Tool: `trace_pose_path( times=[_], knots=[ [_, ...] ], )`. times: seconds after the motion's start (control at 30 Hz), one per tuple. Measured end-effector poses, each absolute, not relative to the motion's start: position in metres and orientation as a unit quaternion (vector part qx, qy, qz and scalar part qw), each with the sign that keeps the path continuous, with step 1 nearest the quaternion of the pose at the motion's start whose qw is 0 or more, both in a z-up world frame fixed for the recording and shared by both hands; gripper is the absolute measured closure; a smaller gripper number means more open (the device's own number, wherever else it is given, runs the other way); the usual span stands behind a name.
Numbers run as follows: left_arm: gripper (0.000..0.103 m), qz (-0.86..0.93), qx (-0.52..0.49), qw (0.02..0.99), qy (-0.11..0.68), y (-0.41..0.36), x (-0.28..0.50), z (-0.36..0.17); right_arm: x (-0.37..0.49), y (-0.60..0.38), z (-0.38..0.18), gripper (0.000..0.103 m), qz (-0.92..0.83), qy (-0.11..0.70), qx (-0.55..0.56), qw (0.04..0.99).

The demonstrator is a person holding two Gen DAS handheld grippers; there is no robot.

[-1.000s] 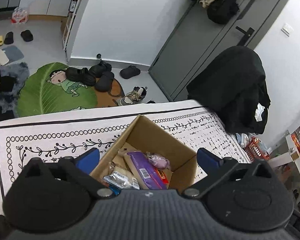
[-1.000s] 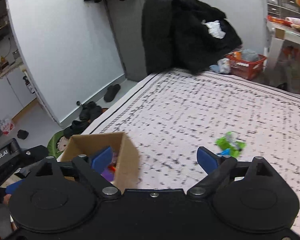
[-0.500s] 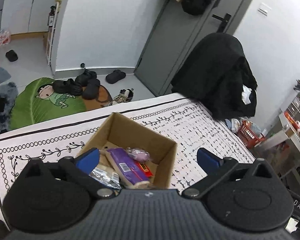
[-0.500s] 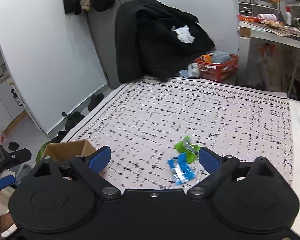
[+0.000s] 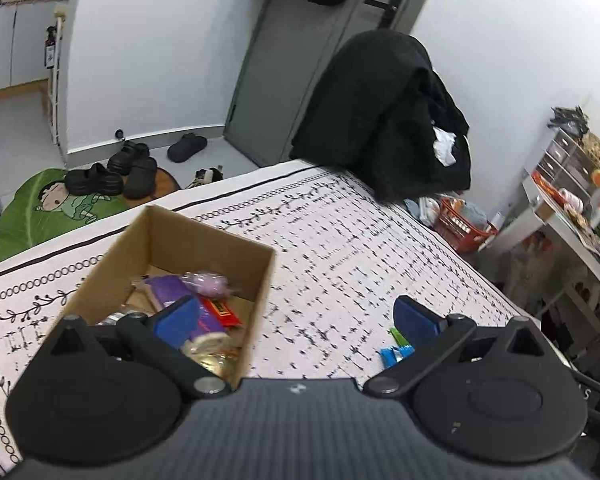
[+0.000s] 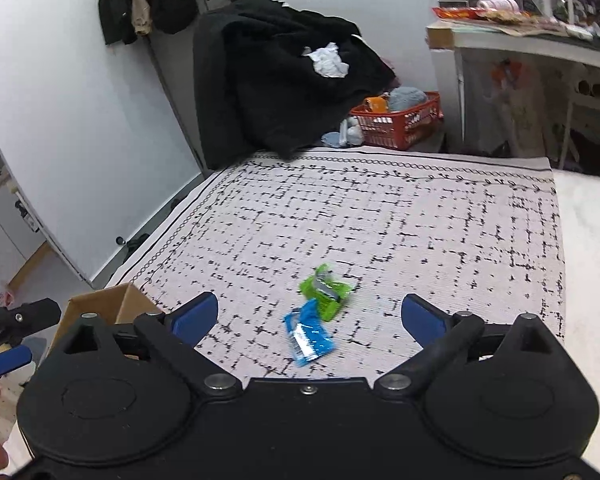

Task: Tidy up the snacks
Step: 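Move both open tools back to the blue and green packets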

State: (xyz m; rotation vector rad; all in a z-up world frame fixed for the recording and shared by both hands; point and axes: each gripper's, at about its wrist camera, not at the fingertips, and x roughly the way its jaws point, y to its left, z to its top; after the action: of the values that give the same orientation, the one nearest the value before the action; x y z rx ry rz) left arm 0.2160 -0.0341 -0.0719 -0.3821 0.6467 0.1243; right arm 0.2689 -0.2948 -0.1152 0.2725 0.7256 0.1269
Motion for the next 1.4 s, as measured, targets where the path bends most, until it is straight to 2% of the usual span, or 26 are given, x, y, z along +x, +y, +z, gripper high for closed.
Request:
trace_pose_path(
  times=[0.2,0.53,0.7,1.13,1.4],
  knots=[
    [0.001,0.069,-0.153,0.931,0.324,-0.065,0.224,-0.078,0.275,-0.316,-0.129,0.005,0.061,0.350,0.169,0.919],
    [0.003,0.077,-0.171,0.925,0.330,-0.095,0.240,-0.098,0.286,-0.336,-0.157,0.005,0.075,0.349,0.211,0.910],
    [0.012,0.073,-0.181,0.918,0.346,-0.114,0.251,-0.111,0.293,-0.348,-0.170,0.005,0.080,0.356,0.231,0.902],
    [0.017,0.072,-0.201,0.906,0.366,-0.145,0.282,-0.148,0.317,-0.359,-0.195,0.005,0.088,0.373,0.266,0.884],
    [0.025,0.063,-0.219,0.895,0.384,-0.163,0.305,-0.174,0.330,-0.369,-0.212,0.005,0.068,0.372,0.297,0.877]
  ],
)
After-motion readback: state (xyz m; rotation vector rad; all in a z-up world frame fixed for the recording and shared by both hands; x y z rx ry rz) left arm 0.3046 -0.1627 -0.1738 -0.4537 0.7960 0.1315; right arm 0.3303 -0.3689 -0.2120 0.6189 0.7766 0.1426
